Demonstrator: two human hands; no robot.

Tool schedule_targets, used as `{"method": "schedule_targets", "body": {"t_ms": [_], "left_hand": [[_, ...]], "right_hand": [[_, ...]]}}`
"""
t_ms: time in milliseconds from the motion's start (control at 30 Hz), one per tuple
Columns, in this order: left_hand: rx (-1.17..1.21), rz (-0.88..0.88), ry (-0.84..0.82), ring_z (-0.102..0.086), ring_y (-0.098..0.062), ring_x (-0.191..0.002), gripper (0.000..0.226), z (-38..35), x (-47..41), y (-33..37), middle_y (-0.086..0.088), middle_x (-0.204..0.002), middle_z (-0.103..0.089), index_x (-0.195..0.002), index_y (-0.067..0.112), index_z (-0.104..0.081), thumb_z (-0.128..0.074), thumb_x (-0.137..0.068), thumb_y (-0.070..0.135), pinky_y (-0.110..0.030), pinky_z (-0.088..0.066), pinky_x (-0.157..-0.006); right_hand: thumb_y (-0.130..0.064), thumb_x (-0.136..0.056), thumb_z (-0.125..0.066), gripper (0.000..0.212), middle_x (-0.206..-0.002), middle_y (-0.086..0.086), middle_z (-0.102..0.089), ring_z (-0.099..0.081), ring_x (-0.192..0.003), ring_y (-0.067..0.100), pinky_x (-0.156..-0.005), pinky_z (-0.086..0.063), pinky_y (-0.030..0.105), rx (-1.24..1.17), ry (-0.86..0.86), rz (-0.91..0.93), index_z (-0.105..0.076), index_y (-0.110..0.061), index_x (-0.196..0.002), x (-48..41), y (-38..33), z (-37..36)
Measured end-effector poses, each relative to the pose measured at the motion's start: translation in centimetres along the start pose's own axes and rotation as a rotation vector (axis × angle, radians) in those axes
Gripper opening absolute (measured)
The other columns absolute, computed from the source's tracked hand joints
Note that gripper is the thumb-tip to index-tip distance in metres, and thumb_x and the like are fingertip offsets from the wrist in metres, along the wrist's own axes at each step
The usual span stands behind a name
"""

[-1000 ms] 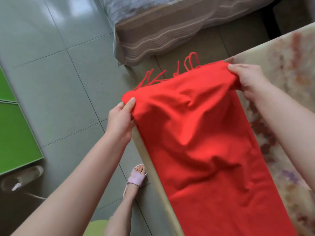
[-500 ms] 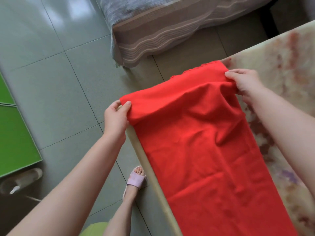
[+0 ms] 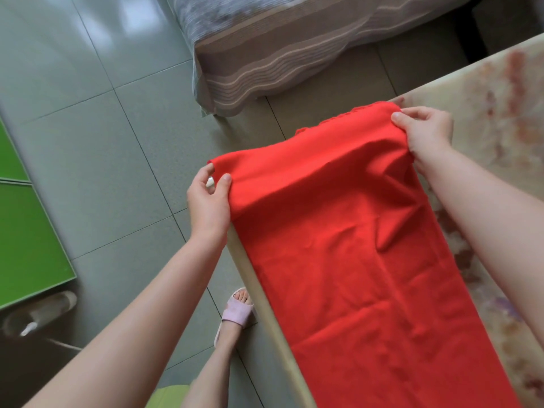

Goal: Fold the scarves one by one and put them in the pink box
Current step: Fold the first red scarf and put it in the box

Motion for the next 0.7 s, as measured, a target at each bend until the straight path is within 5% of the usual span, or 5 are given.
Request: {"method": "schedule_targets", "body": {"t_ms": [133, 300, 467, 567, 700], "left_hand": [[-0.003, 0.016, 0.016, -0.058, -0.009, -0.079, 0.031, -0.4, -0.1, 0.0, -0.005, -0.097, -0.064, -0.123, 0.011, -0.054, -0.056, -0.092, 0.013, -0.03, -0.047, -0.087], [0.048, 0.073, 0.064, -0.061, -0.014, -0.088, 0.027, -0.2, 0.1, -0.2, -0.004, -0.1, -0.065, -0.118, 0.018, -0.048, -0.057, -0.093, 0.019, -0.034, -0.049, -0.093], [-0.028, 0.007, 0.023, -0.057, -0.01, -0.079, 0.031, -0.1, 1.7, -0.2, 0.011, -0.082, -0.058, -0.11, 0.02, -0.038, -0.058, -0.091, 0.035, -0.027, -0.046, -0.08], [-0.061, -0.025, 0.027, -0.06, -0.017, -0.083, 0.038, 0.6, 2.5, -0.9, 0.003, -0.086, -0.064, -0.113, 0.022, -0.036, -0.059, -0.089, 0.04, -0.04, -0.048, -0.087], [-0.086, -0.014, 0.021, -0.06, -0.014, -0.077, 0.048, 0.6, 4.1, -1.9, -0.002, -0.097, -0.063, -0.12, 0.02, -0.035, -0.063, -0.087, 0.039, -0.052, -0.05, -0.089]], "right_hand": [[-0.021, -0.078, -0.071, 0.005, -0.086, 0.004, -0.067, -0.06, -0.079, 0.014, -0.083, -0.051, 0.031, 0.056, 0.006, -0.001, -0.068, -0.018, -0.082, -0.5, 0.2, -0.1], [-0.029, -0.078, -0.073, 0.025, -0.069, -0.006, -0.059, -0.057, -0.073, 0.014, -0.076, -0.048, 0.028, 0.122, 0.015, -0.017, -0.055, -0.024, -0.061, -0.8, 0.7, -0.1], [-0.05, -0.089, -0.054, 0.052, -0.071, 0.003, -0.052, -0.049, -0.065, 0.014, -0.063, -0.042, 0.027, 0.126, -0.058, -0.005, -0.064, 0.001, -0.088, -0.5, 1.4, 0.6], [-0.043, -0.093, -0.052, 0.032, -0.076, -0.002, -0.055, -0.054, -0.054, 0.005, -0.047, -0.046, 0.018, 0.062, -0.16, 0.008, -0.058, -0.011, -0.097, 0.5, 1.9, 2.1], [-0.029, -0.096, -0.052, 0.014, -0.076, 0.0, -0.06, -0.055, -0.045, -0.004, -0.047, -0.041, 0.008, 0.035, -0.217, 0.021, -0.055, -0.017, -0.09, 2.8, 3.8, 4.8]]}}
Point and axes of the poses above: each hand's wrist, its own x-axis away from the middle knuckle, its own z-axis out of the back of the hand, y = z × x, the point moved 5 cm from there along -x, towards the middle knuckle
